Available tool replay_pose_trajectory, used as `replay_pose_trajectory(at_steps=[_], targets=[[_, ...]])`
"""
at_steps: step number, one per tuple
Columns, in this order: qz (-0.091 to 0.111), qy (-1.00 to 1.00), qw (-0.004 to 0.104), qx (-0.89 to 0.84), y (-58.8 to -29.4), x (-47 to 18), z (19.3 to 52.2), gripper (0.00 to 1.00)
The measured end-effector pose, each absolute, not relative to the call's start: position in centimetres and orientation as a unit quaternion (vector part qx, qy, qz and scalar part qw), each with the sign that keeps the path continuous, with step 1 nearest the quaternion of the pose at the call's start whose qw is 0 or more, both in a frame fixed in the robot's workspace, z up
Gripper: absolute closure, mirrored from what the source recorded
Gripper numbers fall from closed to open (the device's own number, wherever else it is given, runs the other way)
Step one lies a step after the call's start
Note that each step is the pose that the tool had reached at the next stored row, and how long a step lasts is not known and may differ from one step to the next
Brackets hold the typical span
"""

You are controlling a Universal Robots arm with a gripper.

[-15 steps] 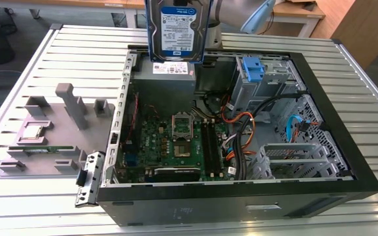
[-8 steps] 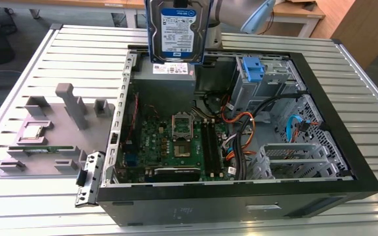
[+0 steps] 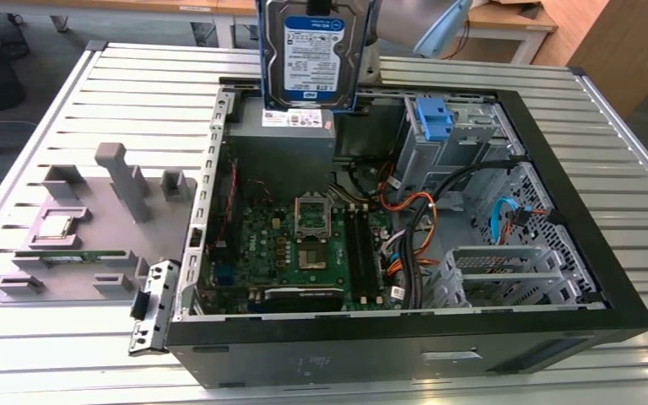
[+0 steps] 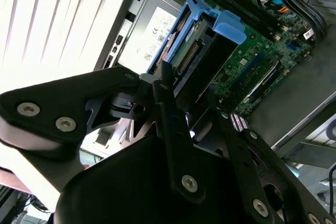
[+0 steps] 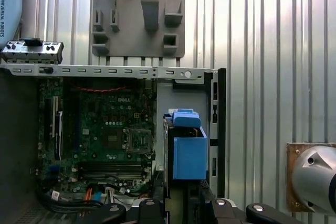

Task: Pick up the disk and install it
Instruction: 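Pick up the disk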

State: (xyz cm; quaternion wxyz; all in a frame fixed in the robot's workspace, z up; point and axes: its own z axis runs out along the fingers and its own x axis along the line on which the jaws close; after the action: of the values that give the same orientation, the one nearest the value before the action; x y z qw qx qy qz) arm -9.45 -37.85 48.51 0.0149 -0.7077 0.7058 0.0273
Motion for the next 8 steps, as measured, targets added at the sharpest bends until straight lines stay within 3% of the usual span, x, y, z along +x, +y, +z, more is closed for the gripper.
replay_pose_trajectory(at_steps=[8], targets=[[0.03, 0.706, 0.013, -0.708, -38.1, -8.2, 48.5, 0.65]])
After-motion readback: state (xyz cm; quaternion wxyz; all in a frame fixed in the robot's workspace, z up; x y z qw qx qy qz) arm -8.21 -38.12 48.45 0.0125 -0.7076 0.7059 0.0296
